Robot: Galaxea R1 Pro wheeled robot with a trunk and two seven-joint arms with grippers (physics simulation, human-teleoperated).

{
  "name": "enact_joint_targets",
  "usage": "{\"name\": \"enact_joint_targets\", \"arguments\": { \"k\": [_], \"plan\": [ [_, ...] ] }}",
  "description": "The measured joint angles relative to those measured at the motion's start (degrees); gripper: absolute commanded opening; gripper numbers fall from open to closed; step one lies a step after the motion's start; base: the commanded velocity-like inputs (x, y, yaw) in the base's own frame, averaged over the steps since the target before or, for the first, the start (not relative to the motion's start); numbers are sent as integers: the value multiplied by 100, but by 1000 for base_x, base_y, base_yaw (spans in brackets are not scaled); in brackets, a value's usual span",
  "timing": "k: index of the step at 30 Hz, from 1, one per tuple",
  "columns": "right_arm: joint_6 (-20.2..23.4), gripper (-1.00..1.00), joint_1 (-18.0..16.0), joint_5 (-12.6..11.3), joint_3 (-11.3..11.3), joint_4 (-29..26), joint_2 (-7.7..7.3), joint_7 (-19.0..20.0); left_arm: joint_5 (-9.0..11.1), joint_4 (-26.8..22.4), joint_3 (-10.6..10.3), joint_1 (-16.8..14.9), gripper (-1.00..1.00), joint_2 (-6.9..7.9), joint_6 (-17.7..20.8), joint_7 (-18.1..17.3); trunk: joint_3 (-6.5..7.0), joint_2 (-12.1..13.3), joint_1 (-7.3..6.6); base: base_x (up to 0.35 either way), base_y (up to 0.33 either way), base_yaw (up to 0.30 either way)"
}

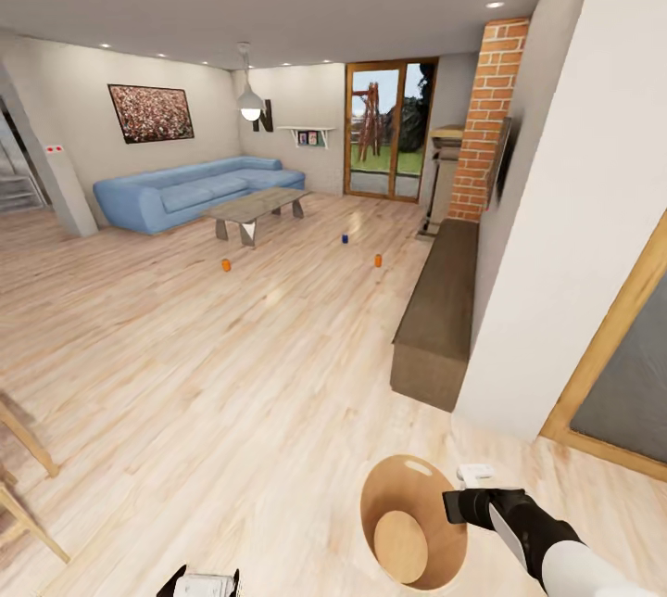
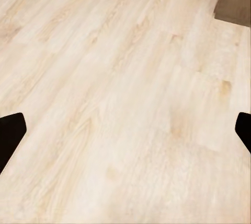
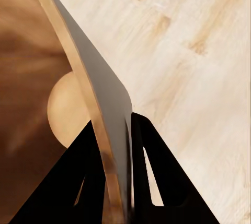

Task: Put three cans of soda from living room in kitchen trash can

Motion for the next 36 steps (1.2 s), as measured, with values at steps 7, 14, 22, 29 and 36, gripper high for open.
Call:
{"name": "enact_joint_targets", "arguments": {
  "k": [7,14,22,29,36],
  "plan": [
    [-4,-100,0,-5,-5,0,-7,6,4,2,0,0,100,-3,0,-1,0,0,0,290,140,188],
    [-5,-100,0,-7,-11,0,-8,15,3,7,0,0,100,-3,0,0,0,0,0,290,140,35],
    [-5,-100,0,-5,-9,0,-9,15,3,-2,0,0,100,2,0,-1,0,0,0,290,140,2],
    [-5,-100,0,-6,-10,-4,-9,15,2,-3,0,0,100,1,0,0,0,0,0,290,140,0],
    [-7,-100,0,-5,-10,-5,-8,15,-2,-1,0,2,100,0,0,0,0,0,0,290,140,0]
  ]
}}
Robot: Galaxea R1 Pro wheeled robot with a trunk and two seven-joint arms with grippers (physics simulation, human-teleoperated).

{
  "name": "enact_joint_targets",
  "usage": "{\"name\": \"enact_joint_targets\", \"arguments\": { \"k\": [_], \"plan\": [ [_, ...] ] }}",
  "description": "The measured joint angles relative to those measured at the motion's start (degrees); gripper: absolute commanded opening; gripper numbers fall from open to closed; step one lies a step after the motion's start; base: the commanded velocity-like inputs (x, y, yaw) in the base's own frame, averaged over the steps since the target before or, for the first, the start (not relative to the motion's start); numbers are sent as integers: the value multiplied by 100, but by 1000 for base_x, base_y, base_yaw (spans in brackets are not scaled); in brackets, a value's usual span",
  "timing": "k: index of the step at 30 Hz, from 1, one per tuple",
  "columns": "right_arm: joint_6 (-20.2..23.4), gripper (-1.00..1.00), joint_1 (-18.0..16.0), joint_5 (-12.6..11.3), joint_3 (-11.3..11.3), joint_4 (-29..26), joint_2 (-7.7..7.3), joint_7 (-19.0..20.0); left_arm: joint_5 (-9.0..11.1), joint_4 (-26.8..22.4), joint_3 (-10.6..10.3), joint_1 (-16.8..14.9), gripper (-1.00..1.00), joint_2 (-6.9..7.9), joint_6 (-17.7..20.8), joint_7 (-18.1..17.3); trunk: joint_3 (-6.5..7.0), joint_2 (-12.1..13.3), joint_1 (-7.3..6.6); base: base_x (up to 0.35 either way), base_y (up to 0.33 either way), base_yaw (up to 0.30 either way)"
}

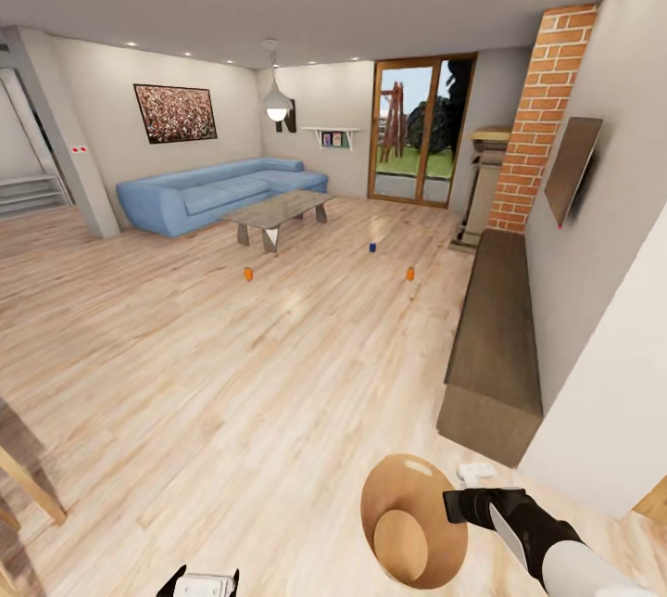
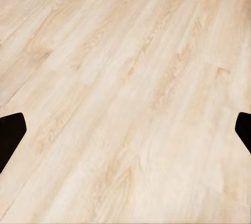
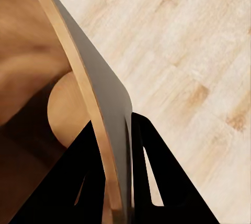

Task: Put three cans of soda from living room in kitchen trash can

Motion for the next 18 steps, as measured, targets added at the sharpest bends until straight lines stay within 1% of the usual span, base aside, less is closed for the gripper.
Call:
{"name": "enact_joint_targets", "arguments": {
  "k": [18],
  "plan": [
    [2,-100,0,0,2,4,6,-1,1,-8,0,3,100,2,0,0,0,0,0,291,140,0]
  ]
}}
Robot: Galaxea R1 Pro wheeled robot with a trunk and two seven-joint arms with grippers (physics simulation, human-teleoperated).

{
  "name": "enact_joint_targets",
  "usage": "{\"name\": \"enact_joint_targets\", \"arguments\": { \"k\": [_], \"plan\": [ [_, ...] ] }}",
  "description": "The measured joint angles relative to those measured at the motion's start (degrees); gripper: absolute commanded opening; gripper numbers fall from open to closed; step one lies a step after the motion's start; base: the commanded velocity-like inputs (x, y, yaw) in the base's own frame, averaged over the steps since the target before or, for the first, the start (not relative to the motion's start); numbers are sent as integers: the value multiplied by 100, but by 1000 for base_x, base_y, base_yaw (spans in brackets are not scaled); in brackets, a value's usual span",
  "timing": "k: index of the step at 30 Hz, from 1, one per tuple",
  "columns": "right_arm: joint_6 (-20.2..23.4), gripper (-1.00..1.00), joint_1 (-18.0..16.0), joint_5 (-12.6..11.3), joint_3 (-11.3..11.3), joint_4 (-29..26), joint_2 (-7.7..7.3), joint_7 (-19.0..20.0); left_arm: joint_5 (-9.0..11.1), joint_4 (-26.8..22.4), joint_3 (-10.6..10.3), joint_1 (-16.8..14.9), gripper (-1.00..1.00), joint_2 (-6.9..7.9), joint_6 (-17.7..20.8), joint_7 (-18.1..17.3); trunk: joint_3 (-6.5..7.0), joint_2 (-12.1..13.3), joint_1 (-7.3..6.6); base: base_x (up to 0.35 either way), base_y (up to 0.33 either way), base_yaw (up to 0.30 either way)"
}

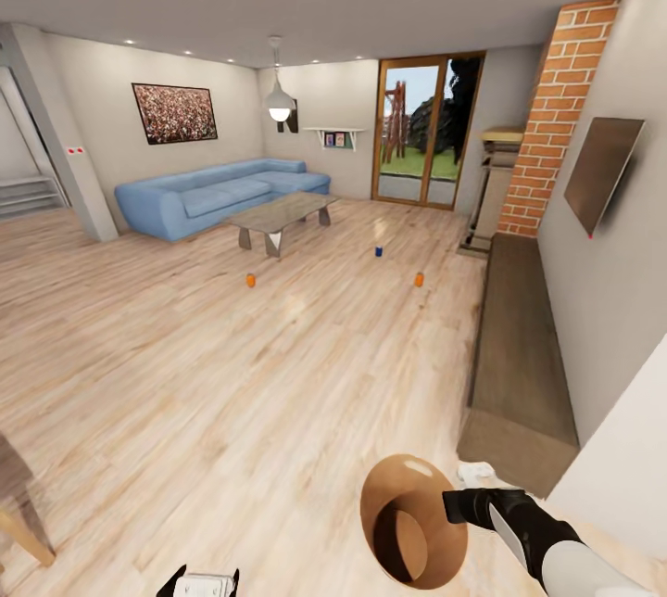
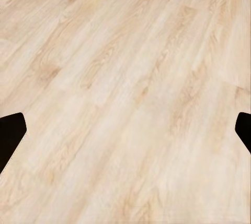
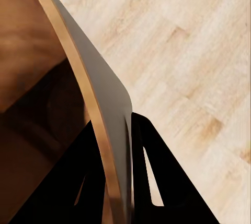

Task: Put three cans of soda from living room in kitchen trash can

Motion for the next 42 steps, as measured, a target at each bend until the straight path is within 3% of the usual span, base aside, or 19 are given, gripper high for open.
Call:
{"name": "enact_joint_targets", "arguments": {
  "k": [42],
  "plan": [
    [-2,-100,0,-1,1,1,-2,2,7,1,0,-6,100,-5,0,-6,0,0,0,270,181,0]
  ]
}}
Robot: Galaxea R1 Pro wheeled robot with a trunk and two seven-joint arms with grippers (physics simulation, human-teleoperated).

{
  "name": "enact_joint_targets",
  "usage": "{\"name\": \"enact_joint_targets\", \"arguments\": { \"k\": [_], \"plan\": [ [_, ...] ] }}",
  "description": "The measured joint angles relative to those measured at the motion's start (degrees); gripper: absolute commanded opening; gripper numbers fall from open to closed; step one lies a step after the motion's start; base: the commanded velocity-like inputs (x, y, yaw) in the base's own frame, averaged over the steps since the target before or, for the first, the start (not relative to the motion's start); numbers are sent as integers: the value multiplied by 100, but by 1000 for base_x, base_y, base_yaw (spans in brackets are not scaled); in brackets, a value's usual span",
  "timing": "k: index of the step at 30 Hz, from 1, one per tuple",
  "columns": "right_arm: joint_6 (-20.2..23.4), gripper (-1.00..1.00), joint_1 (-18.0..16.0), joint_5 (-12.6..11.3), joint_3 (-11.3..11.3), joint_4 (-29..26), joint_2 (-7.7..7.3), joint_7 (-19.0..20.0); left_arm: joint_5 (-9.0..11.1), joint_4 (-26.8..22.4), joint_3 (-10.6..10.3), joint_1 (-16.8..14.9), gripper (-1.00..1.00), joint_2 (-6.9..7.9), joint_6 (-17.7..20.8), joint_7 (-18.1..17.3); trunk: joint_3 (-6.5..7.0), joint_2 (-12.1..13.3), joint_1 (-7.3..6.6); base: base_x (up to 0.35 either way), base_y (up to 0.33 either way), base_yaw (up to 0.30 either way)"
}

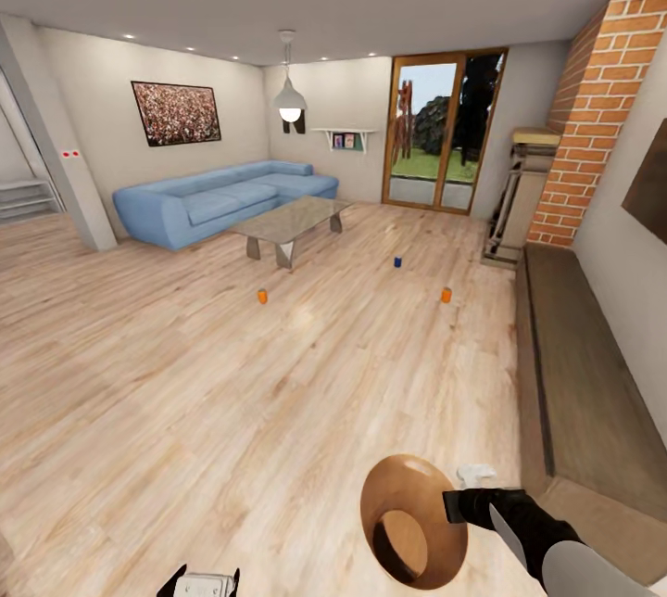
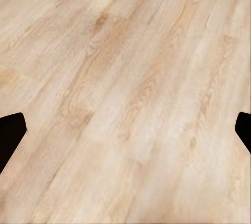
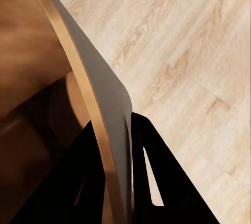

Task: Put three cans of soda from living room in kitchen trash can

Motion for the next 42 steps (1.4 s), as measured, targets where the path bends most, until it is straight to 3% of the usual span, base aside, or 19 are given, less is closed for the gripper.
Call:
{"name": "enact_joint_targets", "arguments": {
  "k": [42],
  "plan": [
    [-4,-100,0,2,-2,-1,0,-1,0,-4,0,0,100,5,0,2,0,0,0,266,189,0]
  ]
}}
